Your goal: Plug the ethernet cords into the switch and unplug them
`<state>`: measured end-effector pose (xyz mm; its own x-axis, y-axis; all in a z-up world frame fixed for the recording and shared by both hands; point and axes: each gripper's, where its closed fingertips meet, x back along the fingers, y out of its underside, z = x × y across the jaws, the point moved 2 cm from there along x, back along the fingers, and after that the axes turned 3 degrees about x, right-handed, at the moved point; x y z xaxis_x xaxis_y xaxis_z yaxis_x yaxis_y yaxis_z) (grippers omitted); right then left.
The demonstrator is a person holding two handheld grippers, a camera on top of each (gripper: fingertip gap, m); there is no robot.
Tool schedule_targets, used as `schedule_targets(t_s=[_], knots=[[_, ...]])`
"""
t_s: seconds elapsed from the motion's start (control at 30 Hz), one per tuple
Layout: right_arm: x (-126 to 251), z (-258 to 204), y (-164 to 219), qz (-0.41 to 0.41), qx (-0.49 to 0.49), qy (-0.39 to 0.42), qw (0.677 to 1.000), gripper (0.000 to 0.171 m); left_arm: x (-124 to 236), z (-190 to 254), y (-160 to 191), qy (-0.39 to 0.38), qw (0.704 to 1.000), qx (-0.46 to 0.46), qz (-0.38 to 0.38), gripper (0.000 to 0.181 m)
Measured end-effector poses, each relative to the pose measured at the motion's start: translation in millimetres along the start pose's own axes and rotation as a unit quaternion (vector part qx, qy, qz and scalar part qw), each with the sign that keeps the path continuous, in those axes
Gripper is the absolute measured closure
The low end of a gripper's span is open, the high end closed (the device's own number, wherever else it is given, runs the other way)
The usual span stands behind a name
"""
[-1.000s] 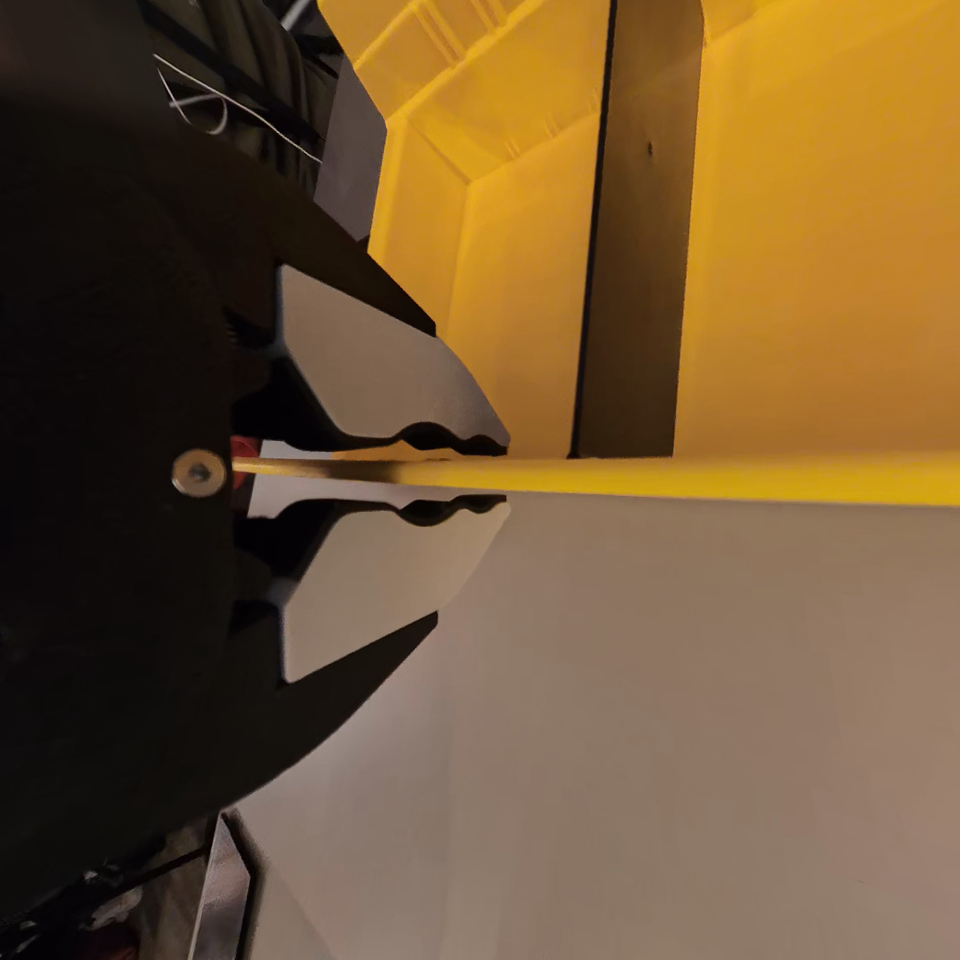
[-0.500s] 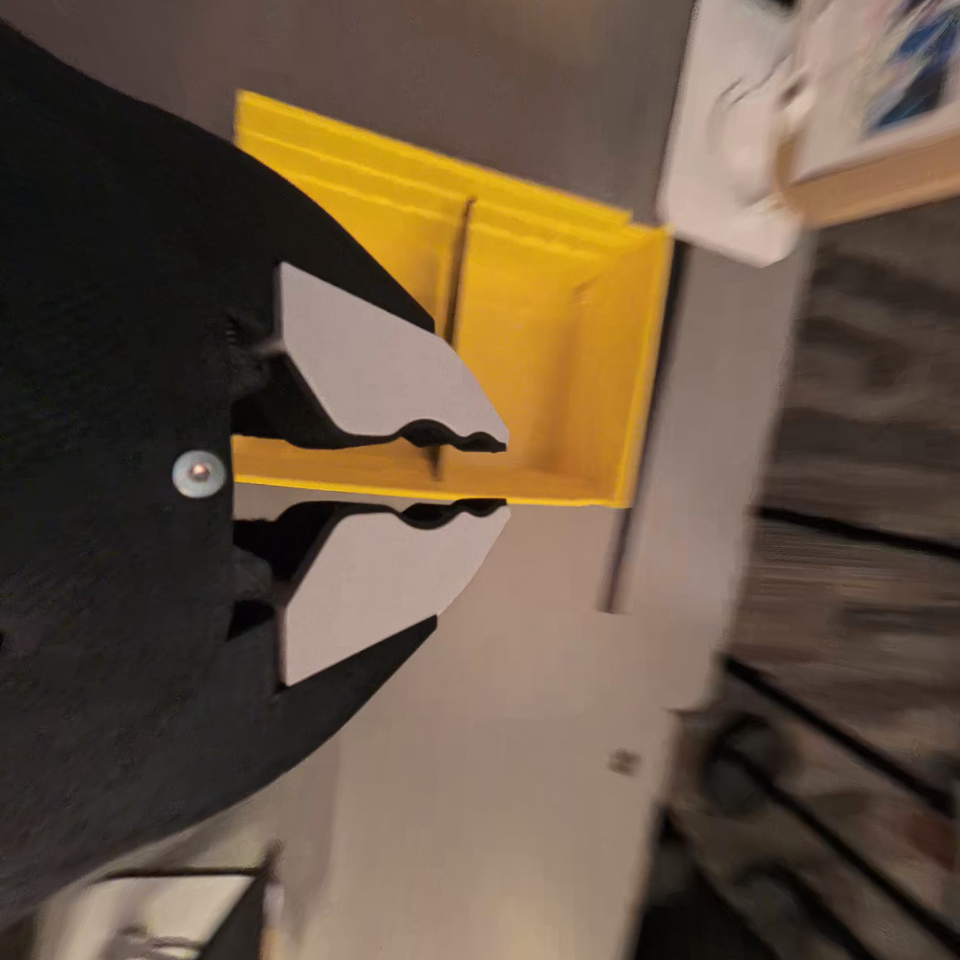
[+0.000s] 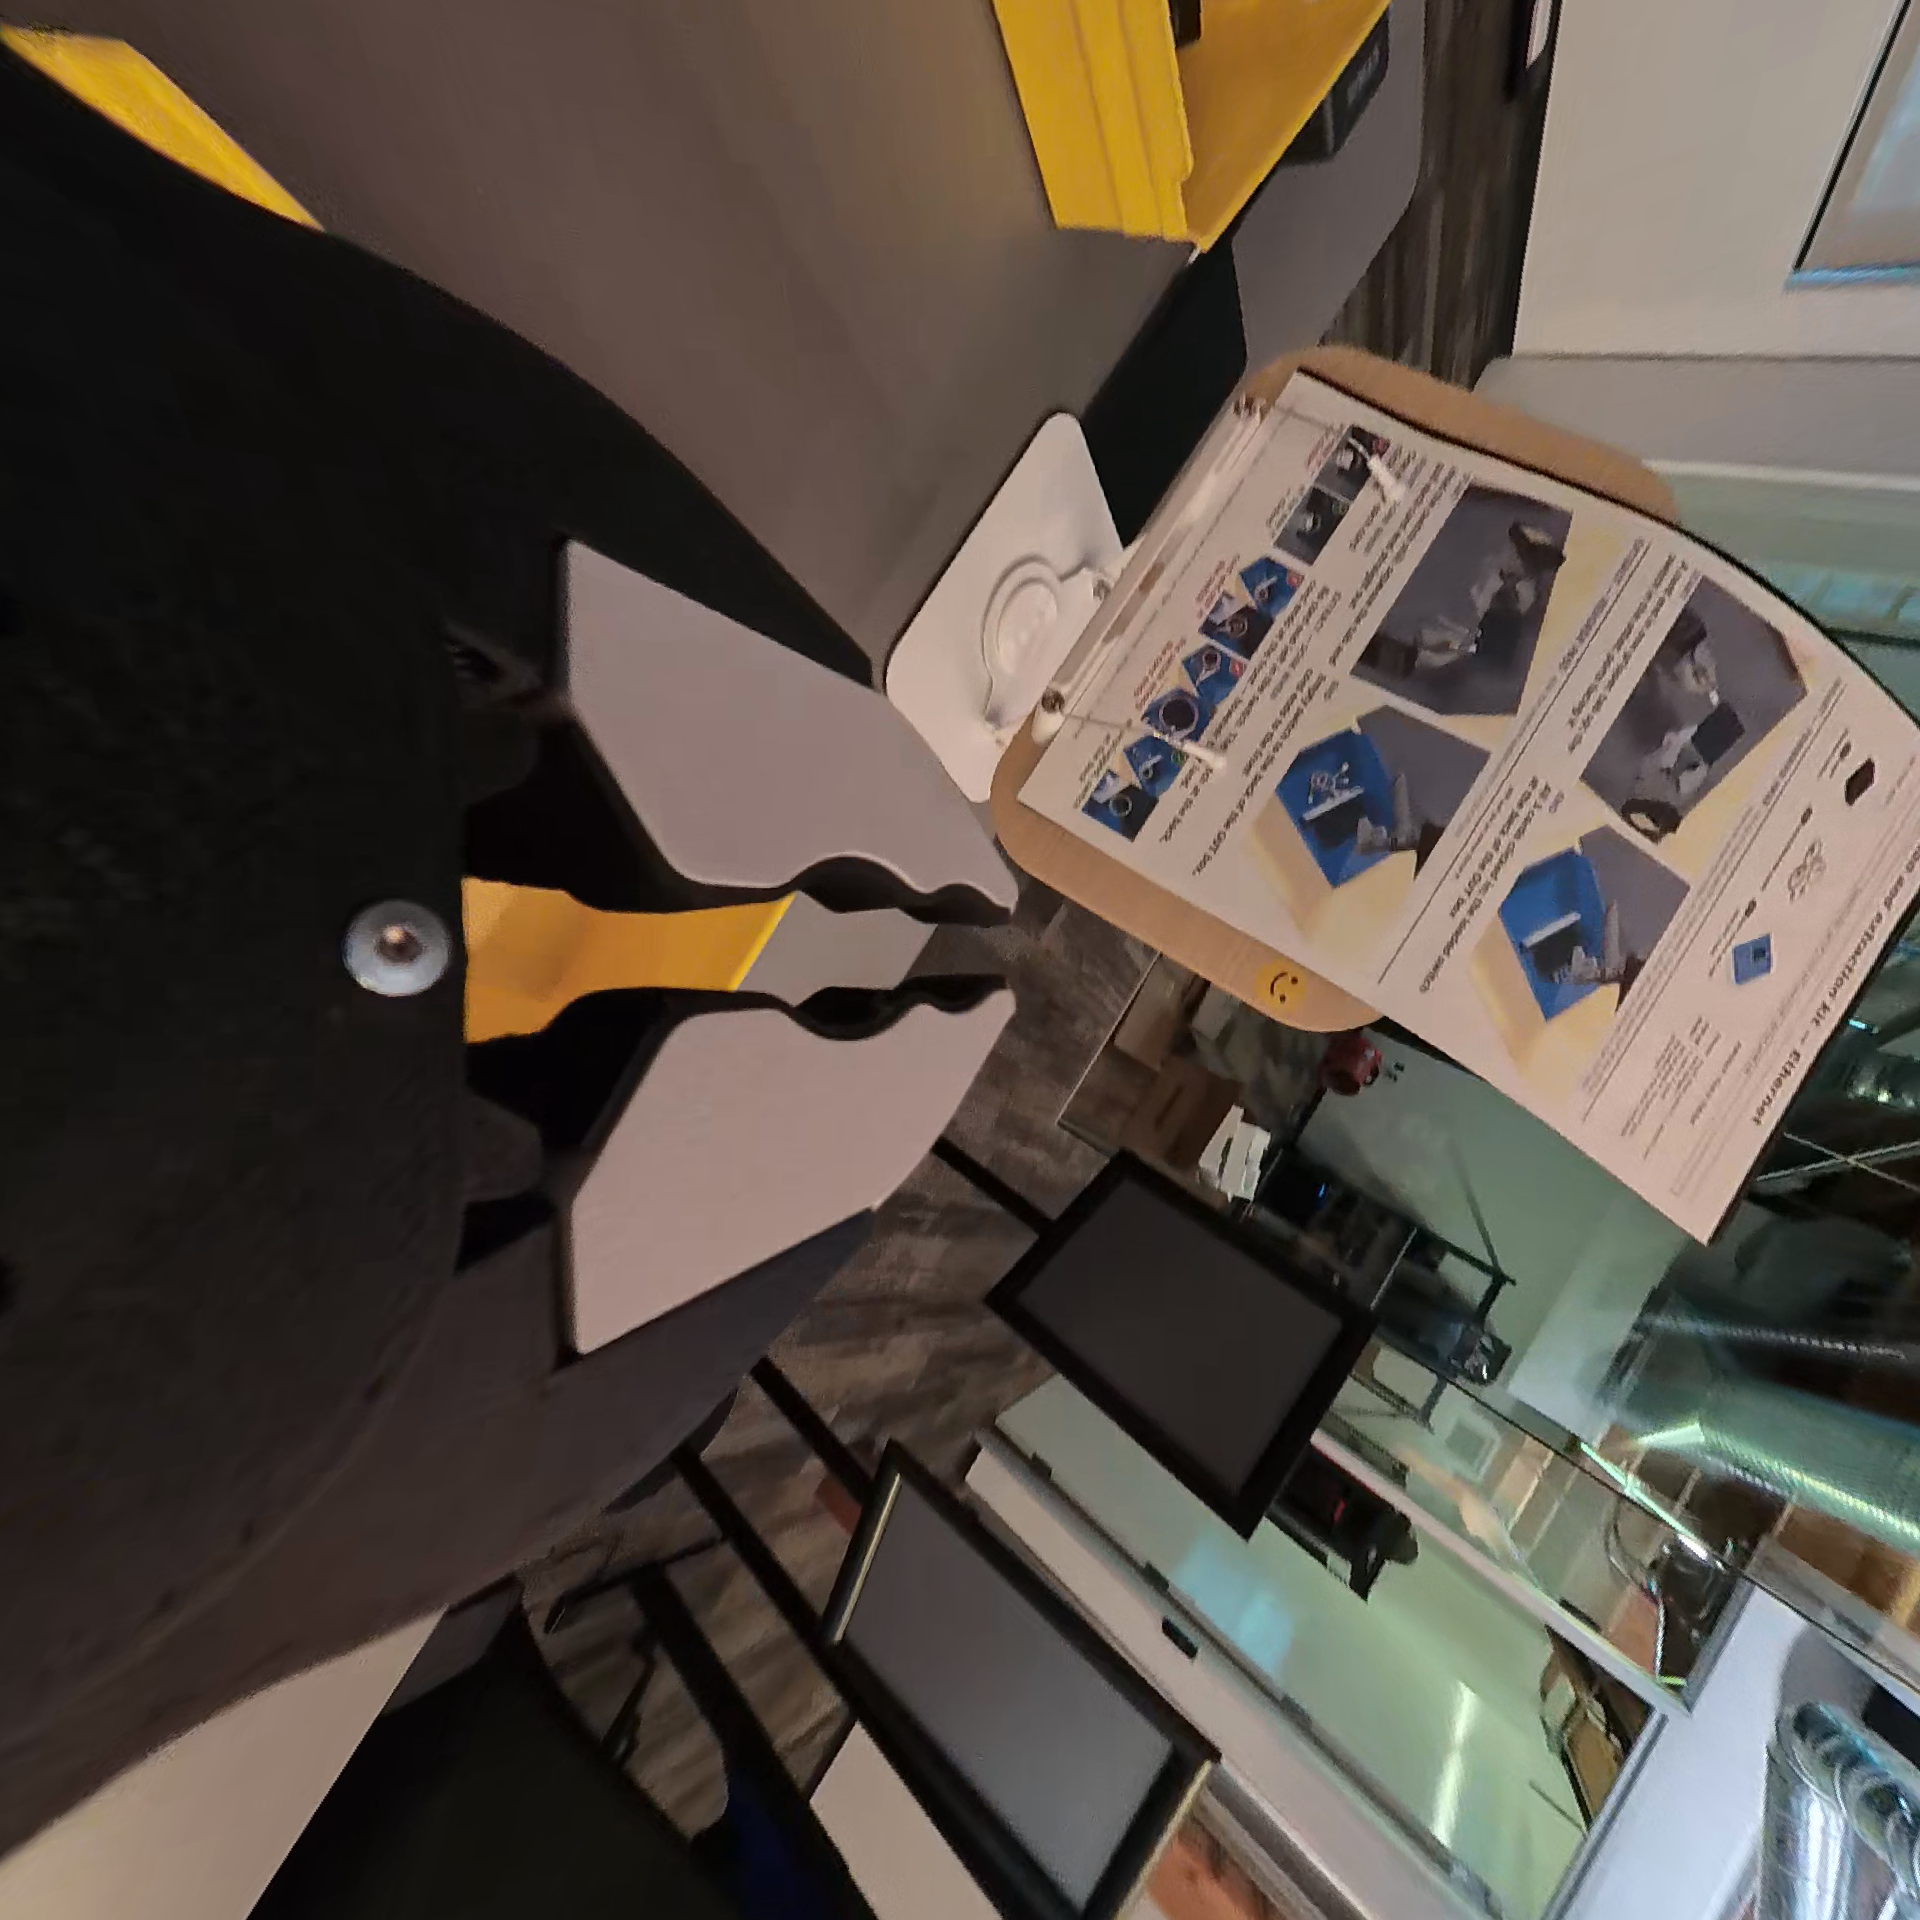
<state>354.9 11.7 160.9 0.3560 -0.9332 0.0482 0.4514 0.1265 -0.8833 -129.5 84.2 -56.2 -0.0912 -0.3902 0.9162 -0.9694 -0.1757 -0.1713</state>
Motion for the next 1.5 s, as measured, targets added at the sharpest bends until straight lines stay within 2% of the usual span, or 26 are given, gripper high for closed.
schedule_targets(t_s=[0.07, 0.13, 0.2, 0.3, 0.33, 0.37, 0.67, 0.77, 0.8, 0.9, 1.03, 1.2, 1.3, 1.5], knots=[[0.2, -2.4, 0.8, 0.004, -0.012, -0.016, 1.0, 0.161, -13.8, -3.5, 2.4, -0.002, 0.998, -0.055, -0.03, 0.099], [-1.6, -4.7, 2.3, 0.007, -0.028, -0.033, 0.999, 0.161, -23.6, -4.6, 4.4, 0.026, 0.996, -0.072, -0.042, 0.103], [-7.5, -7.7, 6.2, 0.004, -0.044, -0.048, 0.998, 0.161, -32.2, -0.3, 6.9, 0.066, 0.993, -0.082, -0.058, 0.1], [-21.2, -17.3, 16.3, -0.014, -0.053, -0.08, 0.995, 0.161, -42.7, 4.9, 10.7, 0.083, 0.985, -0.131, -0.081, 0.087], [-25.9, -21.2, 19.9, -0.021, -0.056, -0.09, 0.994, 0.161, -44.9, 8.0, 12.9, 0.092, 0.981, -0.147, -0.088, 0.095], [-30.3, -25.4, 23.1, -0.028, -0.058, -0.1, 0.993, 0.161, -48.5, 7.2, 14.0, 0.09, 0.979, -0.159, -0.089, 0.093], [-55.2, -61.0, 36.7, -0.07, -0.01, -0.143, 0.987, 0.161, -76.4, 4.6, 30.6, 0.134, 0.967, -0.188, -0.112, 0.092], [-59.2, -66.3, 41.7, -0.083, 0.003, -0.148, 0.985, 0.161, -77.9, 1.2, 29.5, 0.147, 0.969, -0.168, -0.101, 0.101], [-60.4, -67.5, 43.1, -0.086, 0.005, -0.151, 0.985, 0.161, -77.2, 0.9, 30.4, 0.153, 0.969, -0.163, -0.103, 0.115], [-63.5, -70.2, 47.1, -0.092, 0.008, -0.159, 0.983, 0.161, -77.2, -0.3, 31.5, 0.155, 0.968, -0.162, -0.11, 0.12], [-65.4, -72.0, 50.3, -0.095, 0.016, -0.166, 0.981, 0.161, -74.9, -0.8, 31.8, 0.146, 0.971, -0.143, -0.122, 0.12], [-65.9, -75.7, 49.5, -0.088, 0.016, -0.177, 0.98, 0.161, -60.8, -6.3, 21.1, 0.084, 0.984, -0.122, -0.097, 0.12], [-67.2, -85.9, 47.8, -0.076, 0.019, -0.198, 0.977, 0.161, -41.8, -15.0, 10.5, 0.043, 0.99, -0.111, -0.07, 0.12], [-71.0, -127.8, 42.7, -0.059, 0.092, -0.24, 0.965, 0.161, 10.7, -29.2, -2.0, -0.012, 0.992, -0.099, -0.072, 0.12]])
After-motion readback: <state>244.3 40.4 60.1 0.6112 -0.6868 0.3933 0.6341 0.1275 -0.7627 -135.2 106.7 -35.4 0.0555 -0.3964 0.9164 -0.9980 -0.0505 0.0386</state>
